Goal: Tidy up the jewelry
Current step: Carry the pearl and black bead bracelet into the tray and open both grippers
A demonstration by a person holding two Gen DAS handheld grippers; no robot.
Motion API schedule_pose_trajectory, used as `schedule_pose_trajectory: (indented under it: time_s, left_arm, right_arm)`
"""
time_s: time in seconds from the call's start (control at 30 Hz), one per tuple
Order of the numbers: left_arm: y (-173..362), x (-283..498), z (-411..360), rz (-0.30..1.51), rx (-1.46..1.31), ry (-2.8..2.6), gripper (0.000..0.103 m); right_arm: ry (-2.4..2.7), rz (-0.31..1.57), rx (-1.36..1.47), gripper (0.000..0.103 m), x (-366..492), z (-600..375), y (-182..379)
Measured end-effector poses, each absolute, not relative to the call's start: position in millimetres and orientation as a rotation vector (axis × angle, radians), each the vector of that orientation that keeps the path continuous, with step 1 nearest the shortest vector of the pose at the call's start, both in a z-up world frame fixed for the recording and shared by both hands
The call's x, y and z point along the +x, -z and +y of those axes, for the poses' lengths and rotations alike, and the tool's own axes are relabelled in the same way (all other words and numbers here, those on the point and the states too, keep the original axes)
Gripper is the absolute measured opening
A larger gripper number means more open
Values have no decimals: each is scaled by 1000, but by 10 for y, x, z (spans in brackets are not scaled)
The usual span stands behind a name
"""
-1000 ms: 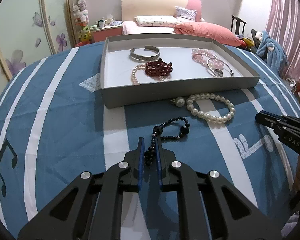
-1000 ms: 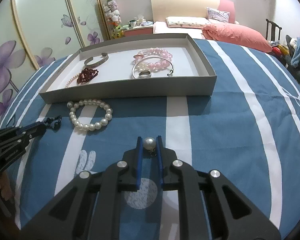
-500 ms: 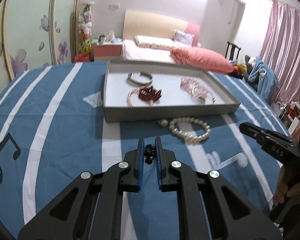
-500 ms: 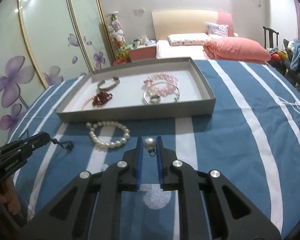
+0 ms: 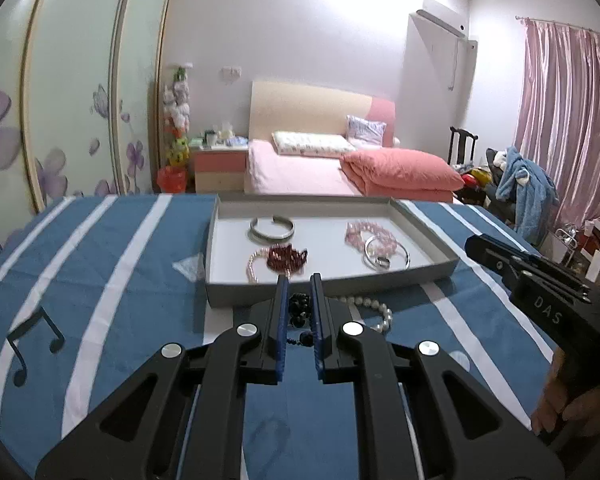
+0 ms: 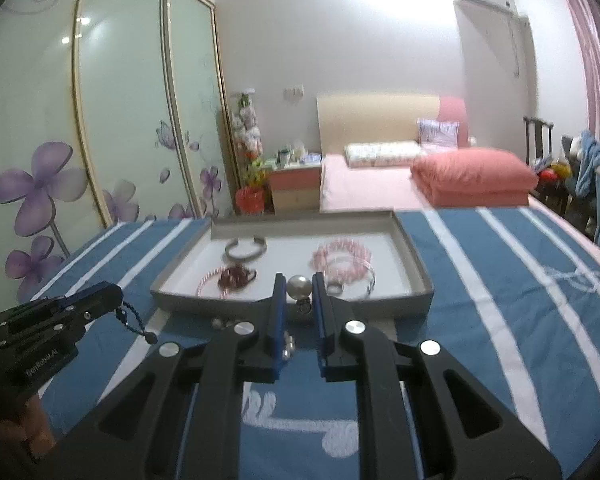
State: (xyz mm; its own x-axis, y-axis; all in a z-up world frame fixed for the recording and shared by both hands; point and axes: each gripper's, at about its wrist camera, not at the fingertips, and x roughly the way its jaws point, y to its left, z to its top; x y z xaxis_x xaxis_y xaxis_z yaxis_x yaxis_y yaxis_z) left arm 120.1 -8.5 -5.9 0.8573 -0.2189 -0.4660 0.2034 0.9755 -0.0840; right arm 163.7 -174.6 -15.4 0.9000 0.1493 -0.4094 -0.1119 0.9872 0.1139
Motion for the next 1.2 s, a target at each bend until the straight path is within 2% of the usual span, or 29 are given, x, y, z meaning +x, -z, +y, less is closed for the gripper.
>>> schedule_pose_trajectory:
  time_s: [0.5, 0.97, 1.2]
  left_arm:
    - [-111, 1251, -228, 365, 12, 168, 11]
    - [-164, 1417, -230, 343, 12, 154, 11]
    - [-136, 1656, -237, 356, -1, 170, 11]
  right_arm:
    - [-64, 250, 31, 14, 1585, -1683, -96]
    - [-48, 226, 34, 14, 1727, -1752, -132]
    - [-57, 265, 67, 14, 2074, -1802, -127]
